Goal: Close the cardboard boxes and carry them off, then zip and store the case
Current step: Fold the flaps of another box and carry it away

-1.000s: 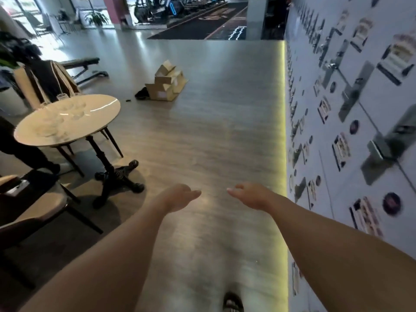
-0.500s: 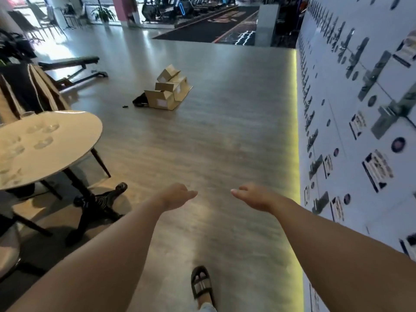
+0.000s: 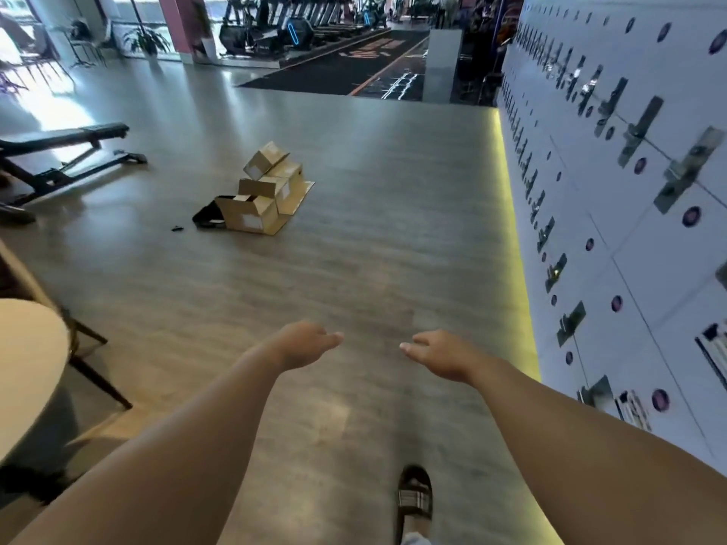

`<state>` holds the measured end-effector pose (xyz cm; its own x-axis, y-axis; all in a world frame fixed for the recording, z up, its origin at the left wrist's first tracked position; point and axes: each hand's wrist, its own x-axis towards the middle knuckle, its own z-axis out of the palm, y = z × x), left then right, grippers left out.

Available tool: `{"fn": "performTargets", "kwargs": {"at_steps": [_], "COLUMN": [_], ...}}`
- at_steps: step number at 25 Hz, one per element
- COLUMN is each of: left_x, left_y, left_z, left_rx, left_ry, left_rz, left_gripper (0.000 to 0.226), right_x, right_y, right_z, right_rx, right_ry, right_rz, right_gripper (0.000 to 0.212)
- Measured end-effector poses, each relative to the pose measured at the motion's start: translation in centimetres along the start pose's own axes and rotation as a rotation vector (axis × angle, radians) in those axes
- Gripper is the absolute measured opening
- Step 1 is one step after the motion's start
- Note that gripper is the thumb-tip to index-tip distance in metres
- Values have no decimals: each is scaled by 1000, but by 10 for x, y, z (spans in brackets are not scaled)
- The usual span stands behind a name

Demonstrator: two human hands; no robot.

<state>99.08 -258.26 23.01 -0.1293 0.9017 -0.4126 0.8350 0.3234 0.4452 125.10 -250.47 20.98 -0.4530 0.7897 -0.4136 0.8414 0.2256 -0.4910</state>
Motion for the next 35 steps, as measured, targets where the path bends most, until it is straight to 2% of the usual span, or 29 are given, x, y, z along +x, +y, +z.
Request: {"fn": "performTargets", "kwargs": {"at_steps": [5,12,18,24,30,35], "left_x": [153,316,491,645,786,916], "left_y": [5,2,-56,-103,-148,-193], "left_z": [-77,-183,-271,-371,-455,-536], "left_rx": [15,-101,-201,-358,-353,-373], "left_ry": [36,76,82,84,90,142], "left_rz": [-76,-183,-252,-294,-320,-428], "left_gripper": [62,64,69,74,72,70], "right_x": [167,369,580,754,929,1109], "right_y": [8,-34,-89,-160,-205,-254], "right_z": [-82,-187,-238,-296,-339,-387], "right_rx": [-23,-62,-101,-44,-6,-17], "right_ry": [-8,-74,-102,-104,-157,-199], "right_rz": [-54,-122,-168,-148,-145,-207], "right_gripper": [57,66,57,64,70,76]}}
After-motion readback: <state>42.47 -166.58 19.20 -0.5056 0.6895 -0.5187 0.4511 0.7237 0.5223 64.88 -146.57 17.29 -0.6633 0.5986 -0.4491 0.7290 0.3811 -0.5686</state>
